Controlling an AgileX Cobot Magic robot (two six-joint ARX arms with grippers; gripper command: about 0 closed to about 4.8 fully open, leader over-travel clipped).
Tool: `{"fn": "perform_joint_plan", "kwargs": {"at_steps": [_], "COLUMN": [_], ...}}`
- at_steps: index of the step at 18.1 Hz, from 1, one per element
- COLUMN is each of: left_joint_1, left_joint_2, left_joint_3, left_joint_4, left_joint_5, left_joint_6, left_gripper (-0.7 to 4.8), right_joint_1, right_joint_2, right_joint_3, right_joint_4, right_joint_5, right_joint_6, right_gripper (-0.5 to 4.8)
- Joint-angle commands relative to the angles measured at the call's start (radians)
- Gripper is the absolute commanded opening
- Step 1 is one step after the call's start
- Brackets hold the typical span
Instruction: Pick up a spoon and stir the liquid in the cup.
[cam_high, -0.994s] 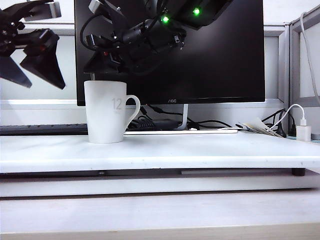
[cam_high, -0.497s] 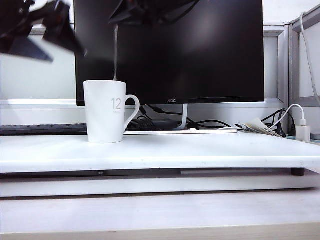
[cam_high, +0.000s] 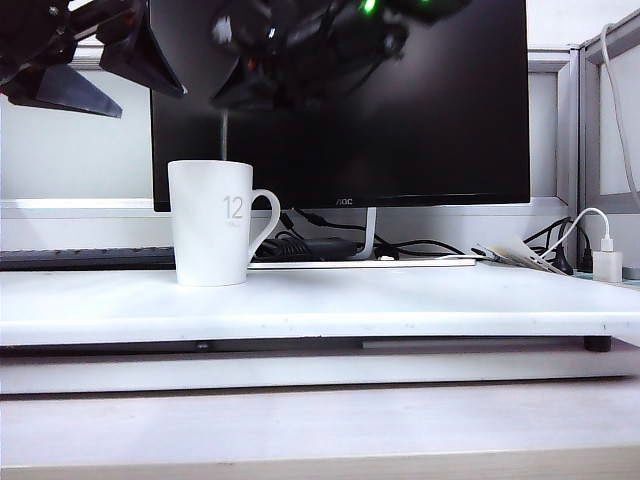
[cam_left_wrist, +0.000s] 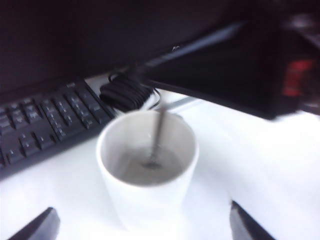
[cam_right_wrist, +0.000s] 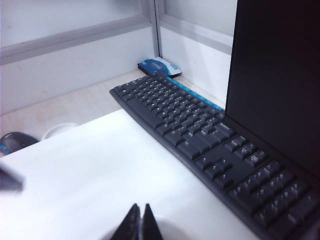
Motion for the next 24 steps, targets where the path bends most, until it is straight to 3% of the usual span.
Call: {"fn": "perform_joint_plan", "kwargs": {"at_steps": [1,4,6,7,10,12,15,18,21,24], "left_joint_1": [0.001,0.002,0.002,0.002,0.002,0.002,0.002,0.002,0.002,0.002], "left_joint_2": [0.0,0.003,0.004,0.004,0.004,0.004,0.004,0.004,0.003,0.003], "left_joint_3": [0.003,0.003,0.003,0.003,0.003,0.003,0.003,0.003,0.003,0.003], "left_joint_4": [-0.031,-0.039,-0.039,-0.039,-0.054,-0.071,-0.086,-0.086,-0.086,-0.086], "left_joint_5": [0.004,0.003,0.0,0.0,0.0,0.0,0.0,0.0,0.0,0.0], "left_joint_6": [0.002,0.031,0.032,0.032,0.031,0.031,0.031,0.031,0.031,0.031], "left_gripper": [4.79,4.79,4.79,4.79,4.79,4.79,4.79,4.79,4.79,4.79], "right_joint_1": [0.003,0.005,0.004,0.002,0.002,0.002,0.006,0.007,-0.001,-0.008], "right_joint_2": [0.035,0.036,0.036,0.036,0.036,0.036,0.036,0.035,0.034,0.033], "right_joint_3": [0.065,0.065,0.065,0.065,0.065,0.065,0.065,0.065,0.065,0.065], "right_joint_4": [0.05,-0.006,-0.123,-0.17,-0.174,-0.092,0.018,-0.029,-0.187,-0.192], "right_joint_5": [-0.034,-0.192,-0.212,-0.191,0.019,0.045,-0.092,-0.204,-0.182,-0.017], "right_joint_6": [0.004,0.008,0.006,-0.001,-0.027,-0.026,-0.013,0.012,0.005,0.004], "right_gripper": [-0.06,-0.06,-0.06,-0.06,-0.06,-0.06,-0.06,-0.06,-0.06,-0.06]}}
